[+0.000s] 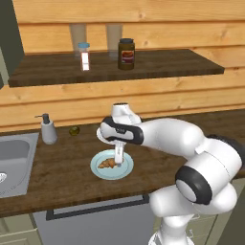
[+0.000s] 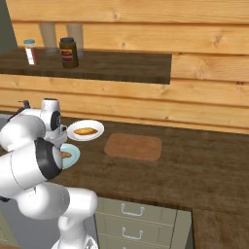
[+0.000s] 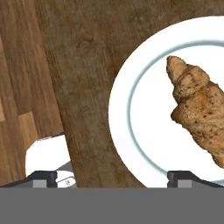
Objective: From the different types of pastries on the counter, select a croissant and place it on the cutting board. Then retrieve a jar of jam from the cabinet and place it alongside the croissant on the cutting board.
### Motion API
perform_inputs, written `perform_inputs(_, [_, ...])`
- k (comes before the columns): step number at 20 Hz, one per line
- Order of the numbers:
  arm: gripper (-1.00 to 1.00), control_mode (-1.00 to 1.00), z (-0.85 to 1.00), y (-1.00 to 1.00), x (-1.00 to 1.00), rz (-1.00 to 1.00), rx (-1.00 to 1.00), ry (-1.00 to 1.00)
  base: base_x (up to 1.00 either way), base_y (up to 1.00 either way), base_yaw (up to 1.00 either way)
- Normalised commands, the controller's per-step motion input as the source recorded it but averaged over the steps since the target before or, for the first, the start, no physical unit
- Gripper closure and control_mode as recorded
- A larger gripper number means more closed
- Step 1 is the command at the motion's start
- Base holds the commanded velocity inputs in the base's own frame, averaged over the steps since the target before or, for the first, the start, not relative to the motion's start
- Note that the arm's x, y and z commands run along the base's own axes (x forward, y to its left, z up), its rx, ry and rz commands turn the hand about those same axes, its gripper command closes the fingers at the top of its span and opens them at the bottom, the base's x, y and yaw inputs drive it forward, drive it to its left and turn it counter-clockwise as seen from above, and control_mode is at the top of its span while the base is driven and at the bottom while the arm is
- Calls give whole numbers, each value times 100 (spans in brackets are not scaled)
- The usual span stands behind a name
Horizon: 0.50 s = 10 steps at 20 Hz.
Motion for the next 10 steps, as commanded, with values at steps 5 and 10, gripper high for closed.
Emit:
perform_inputs(5, [-100,-100,-7,0,3,7,0,0,0,0,0])
perform_inputs(10, [-100,-100,-3,8,19,4,0,0,0,0,0])
